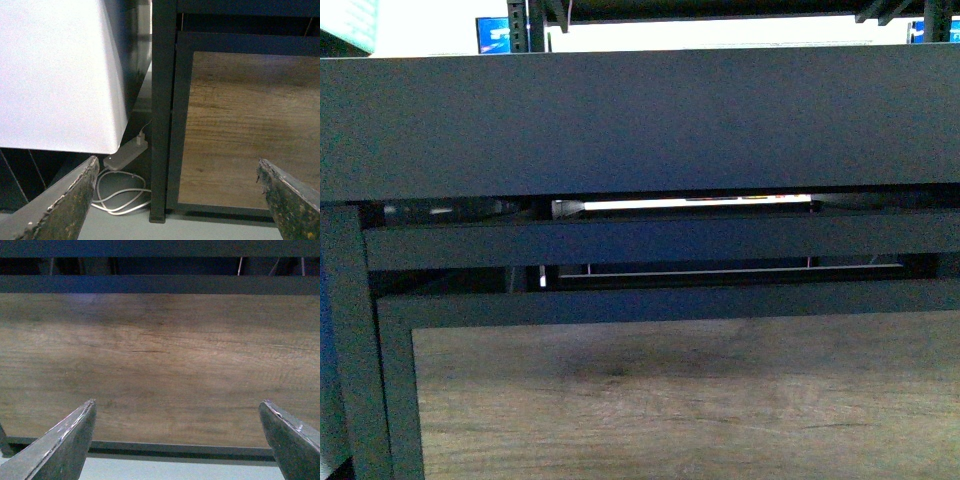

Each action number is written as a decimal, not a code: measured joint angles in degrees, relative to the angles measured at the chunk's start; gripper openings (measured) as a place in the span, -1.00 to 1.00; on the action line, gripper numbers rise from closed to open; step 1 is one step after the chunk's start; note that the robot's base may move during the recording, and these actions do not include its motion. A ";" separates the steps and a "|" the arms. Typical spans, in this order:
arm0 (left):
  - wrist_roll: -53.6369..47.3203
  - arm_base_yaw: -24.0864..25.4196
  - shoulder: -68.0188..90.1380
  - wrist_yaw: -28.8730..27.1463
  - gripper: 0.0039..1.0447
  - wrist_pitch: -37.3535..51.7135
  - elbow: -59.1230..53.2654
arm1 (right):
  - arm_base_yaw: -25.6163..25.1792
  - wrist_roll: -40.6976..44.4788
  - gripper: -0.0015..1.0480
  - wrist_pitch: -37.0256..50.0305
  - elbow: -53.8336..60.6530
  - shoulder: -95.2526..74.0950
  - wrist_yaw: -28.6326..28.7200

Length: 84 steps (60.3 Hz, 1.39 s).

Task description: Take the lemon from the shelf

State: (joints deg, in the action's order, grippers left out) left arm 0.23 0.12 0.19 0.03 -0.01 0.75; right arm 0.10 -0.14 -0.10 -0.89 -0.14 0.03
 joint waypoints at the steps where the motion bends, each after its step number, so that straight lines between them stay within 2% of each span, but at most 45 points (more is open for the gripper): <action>1: 0.00 0.00 0.00 -0.04 0.85 0.00 0.00 | 0.00 0.00 0.86 0.00 0.00 0.00 0.00; 84: 0.00 0.00 -0.02 -0.04 0.85 0.00 0.00 | 0.00 0.00 0.86 0.00 0.00 -0.02 -0.02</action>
State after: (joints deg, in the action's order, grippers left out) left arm 0.23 0.12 0.16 -0.01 -0.01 0.75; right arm 0.10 -0.14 -0.10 -0.89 -0.16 0.01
